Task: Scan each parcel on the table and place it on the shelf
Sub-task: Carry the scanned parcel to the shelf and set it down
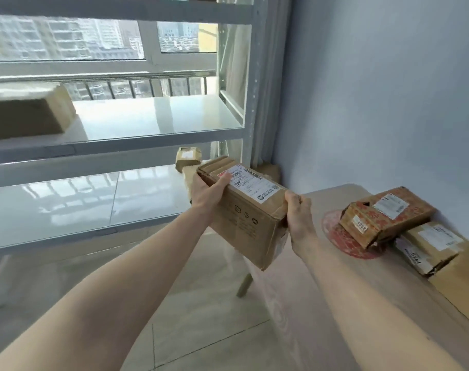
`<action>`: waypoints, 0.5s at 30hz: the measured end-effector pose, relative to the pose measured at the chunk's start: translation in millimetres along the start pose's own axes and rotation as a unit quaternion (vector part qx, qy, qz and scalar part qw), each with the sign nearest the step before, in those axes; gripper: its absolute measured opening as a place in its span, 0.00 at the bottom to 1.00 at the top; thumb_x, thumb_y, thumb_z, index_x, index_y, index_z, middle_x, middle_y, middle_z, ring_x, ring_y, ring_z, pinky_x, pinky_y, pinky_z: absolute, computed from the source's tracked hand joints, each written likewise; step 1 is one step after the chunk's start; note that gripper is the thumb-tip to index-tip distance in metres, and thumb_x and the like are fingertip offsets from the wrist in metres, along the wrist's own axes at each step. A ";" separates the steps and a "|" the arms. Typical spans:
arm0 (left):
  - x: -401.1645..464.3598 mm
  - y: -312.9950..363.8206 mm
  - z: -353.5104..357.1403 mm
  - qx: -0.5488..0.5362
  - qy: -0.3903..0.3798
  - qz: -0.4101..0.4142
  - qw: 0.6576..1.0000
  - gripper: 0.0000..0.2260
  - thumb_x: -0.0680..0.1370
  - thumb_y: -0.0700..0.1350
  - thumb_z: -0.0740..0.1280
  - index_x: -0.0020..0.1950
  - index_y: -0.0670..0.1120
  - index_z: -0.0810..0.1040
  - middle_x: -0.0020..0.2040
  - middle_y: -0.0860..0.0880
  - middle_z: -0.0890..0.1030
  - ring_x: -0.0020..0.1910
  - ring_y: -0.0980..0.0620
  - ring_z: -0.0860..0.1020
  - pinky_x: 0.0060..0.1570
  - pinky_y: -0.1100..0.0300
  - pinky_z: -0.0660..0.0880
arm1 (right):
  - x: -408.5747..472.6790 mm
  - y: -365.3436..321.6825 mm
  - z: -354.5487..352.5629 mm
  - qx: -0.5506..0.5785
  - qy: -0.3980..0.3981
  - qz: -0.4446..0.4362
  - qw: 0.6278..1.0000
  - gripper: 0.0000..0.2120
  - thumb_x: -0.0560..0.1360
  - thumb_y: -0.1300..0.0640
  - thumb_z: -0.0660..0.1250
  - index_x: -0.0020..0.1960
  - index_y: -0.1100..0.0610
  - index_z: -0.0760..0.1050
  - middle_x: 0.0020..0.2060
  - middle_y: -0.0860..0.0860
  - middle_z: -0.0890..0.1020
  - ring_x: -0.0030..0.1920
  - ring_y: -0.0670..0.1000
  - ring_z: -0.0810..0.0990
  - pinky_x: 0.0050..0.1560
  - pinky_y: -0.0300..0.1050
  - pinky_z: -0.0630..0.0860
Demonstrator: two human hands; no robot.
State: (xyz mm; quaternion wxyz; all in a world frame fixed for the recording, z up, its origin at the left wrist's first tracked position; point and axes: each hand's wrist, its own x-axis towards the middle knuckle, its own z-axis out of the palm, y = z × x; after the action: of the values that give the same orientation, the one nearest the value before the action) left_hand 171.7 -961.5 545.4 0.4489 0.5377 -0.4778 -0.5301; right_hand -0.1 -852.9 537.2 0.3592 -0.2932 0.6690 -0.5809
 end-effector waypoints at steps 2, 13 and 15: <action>10.7 6.6 -31.5 -0.003 0.020 0.006 1.000 0.33 0.70 0.61 0.74 0.70 0.51 0.66 0.64 0.51 0.75 0.60 0.50 0.75 0.63 0.49 0.74 | -7.3 -16.5 37.7 0.018 -0.028 -0.007 0.999 0.22 0.75 0.44 0.60 0.59 0.60 0.72 0.57 0.54 0.76 0.56 0.50 0.79 0.52 0.47 0.77; 104.7 59.0 -179.3 0.081 0.092 0.021 0.992 0.38 0.75 0.70 0.61 0.80 0.55 0.55 0.73 0.46 0.57 0.70 0.40 0.66 0.68 0.46 0.68 | -9.5 -77.5 240.4 0.065 -0.018 -0.083 0.994 0.12 0.79 0.49 0.58 0.55 0.57 0.68 0.43 0.50 0.76 0.43 0.50 0.75 0.38 0.43 0.68; 118.6 72.0 -197.9 0.071 0.067 0.036 0.995 0.40 0.72 0.72 0.62 0.80 0.57 0.54 0.74 0.47 0.58 0.70 0.43 0.67 0.67 0.47 0.70 | -7.3 -94.3 275.4 0.073 -0.003 -0.100 0.992 0.08 0.80 0.52 0.58 0.55 0.56 0.67 0.45 0.51 0.76 0.43 0.48 0.75 0.38 0.43 0.69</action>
State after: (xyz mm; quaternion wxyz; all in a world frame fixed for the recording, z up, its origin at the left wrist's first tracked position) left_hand 364.6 -1093.7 606.8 0.4593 0.5847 -0.5022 -0.4415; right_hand 227.9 -1017.5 612.9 0.3214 -0.3339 0.5911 -0.6602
